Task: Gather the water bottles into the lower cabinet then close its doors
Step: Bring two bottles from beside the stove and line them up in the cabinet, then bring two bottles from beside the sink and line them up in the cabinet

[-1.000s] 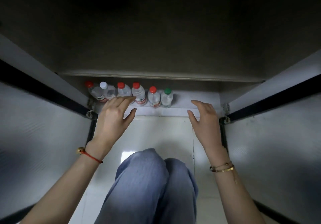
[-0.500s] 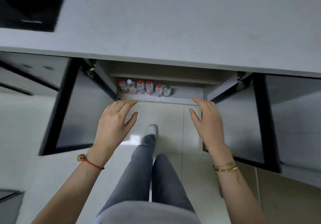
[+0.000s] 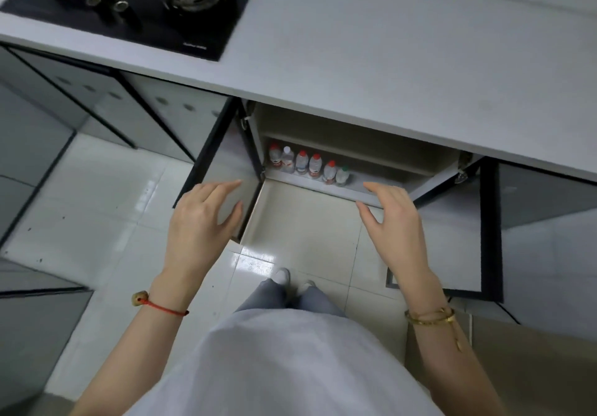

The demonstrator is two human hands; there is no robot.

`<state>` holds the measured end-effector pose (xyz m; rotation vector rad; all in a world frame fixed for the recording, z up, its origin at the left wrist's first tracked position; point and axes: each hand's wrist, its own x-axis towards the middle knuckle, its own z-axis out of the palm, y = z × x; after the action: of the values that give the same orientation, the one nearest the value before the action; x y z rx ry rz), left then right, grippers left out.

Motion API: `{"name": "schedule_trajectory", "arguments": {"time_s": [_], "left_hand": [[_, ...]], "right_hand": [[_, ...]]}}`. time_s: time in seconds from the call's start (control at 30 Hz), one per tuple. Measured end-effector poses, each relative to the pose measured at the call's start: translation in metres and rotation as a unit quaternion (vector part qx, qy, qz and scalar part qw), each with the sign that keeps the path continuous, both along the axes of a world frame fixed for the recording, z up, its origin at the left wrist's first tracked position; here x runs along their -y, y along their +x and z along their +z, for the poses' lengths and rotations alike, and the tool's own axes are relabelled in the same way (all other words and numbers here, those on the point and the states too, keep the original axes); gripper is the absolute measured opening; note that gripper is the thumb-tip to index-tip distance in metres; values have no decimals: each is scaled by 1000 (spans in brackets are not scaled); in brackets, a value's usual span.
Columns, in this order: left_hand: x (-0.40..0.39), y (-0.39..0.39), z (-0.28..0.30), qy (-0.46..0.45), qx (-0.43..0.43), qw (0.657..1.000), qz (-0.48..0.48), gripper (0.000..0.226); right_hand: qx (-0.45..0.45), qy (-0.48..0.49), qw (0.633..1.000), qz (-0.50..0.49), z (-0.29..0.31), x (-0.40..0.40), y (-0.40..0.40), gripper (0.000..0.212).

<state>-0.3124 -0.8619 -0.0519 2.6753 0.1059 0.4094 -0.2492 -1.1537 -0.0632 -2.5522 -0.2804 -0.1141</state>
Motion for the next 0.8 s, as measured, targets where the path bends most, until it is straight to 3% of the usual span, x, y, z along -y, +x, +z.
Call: {"name": "schedule_trajectory", "arguments": {"time_s": [0.4, 0.8], "left_hand": [[-91, -84, 11, -3, 8, 974, 225, 28], [-269, -172, 10, 10, 9, 916, 402, 27]], "right_hand": [[10, 9, 978, 206, 21, -134, 29, 30], [6, 19, 920, 392, 14, -403, 13, 34]]}}
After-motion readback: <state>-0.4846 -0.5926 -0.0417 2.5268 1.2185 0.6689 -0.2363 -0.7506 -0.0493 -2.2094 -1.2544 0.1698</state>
